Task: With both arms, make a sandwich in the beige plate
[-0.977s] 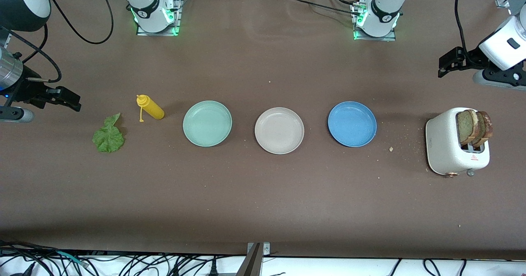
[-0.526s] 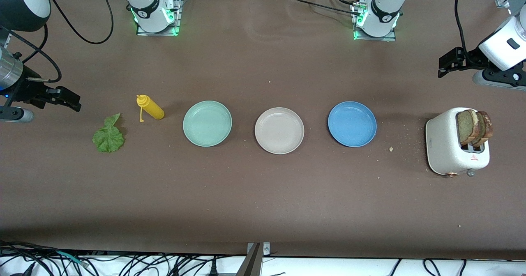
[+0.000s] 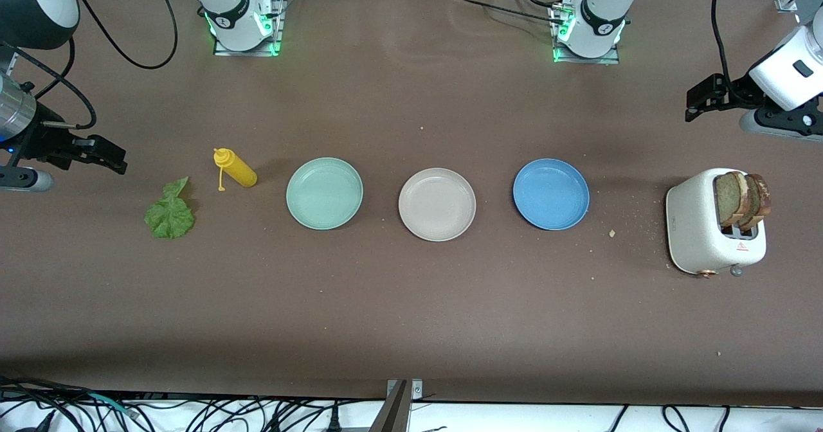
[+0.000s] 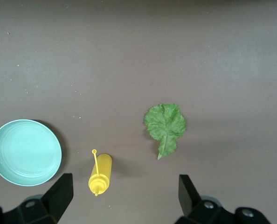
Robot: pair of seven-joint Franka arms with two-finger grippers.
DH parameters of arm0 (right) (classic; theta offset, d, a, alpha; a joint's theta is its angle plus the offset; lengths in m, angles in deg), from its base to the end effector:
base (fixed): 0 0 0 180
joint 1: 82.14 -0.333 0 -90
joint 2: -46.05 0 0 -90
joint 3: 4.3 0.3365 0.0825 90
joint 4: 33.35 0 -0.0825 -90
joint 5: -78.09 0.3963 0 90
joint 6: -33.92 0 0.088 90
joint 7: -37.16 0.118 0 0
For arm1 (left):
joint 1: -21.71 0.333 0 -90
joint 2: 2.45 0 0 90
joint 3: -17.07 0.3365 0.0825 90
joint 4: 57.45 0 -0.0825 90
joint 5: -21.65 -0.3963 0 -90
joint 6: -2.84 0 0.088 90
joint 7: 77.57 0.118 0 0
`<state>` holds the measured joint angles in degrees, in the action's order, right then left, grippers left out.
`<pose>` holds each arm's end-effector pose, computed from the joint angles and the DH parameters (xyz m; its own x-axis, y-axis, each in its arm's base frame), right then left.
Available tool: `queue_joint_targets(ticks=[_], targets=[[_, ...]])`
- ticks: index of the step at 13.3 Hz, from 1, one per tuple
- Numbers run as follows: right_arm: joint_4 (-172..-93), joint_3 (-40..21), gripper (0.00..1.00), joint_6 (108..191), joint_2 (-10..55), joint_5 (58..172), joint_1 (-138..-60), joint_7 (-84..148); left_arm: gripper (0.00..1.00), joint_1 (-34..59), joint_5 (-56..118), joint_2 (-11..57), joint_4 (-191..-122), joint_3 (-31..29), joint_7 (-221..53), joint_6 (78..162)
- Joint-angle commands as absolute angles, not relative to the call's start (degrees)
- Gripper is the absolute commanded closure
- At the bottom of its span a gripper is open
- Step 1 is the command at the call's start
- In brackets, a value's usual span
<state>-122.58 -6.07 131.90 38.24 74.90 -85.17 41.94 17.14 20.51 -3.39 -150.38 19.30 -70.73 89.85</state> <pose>0.6208 0.0090 0.5722 0.9984 -0.0532 0.0211 -0.0543 -0.9968 0.0579 0.5530 -0.0200 0.6143 0.9834 -0.1584 -0.0885 -0.1598 -0.9871 -0.0088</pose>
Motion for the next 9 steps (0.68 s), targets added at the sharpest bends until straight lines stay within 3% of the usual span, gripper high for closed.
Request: queue_joint_targets(ticks=[1,9], targets=[[-122.91,-6.15,0.00,131.48,38.67,75.37,-85.13,42.08,0.00,17.50,19.19,-2.01,-148.77,18.74,-70.54,88.62],[-123.00,-6.06,0.00,131.57,38.58,75.37,-85.21,42.00,0.00,16.70,19.63,4.14,-148.69,18.39,-71.07,88.79]])
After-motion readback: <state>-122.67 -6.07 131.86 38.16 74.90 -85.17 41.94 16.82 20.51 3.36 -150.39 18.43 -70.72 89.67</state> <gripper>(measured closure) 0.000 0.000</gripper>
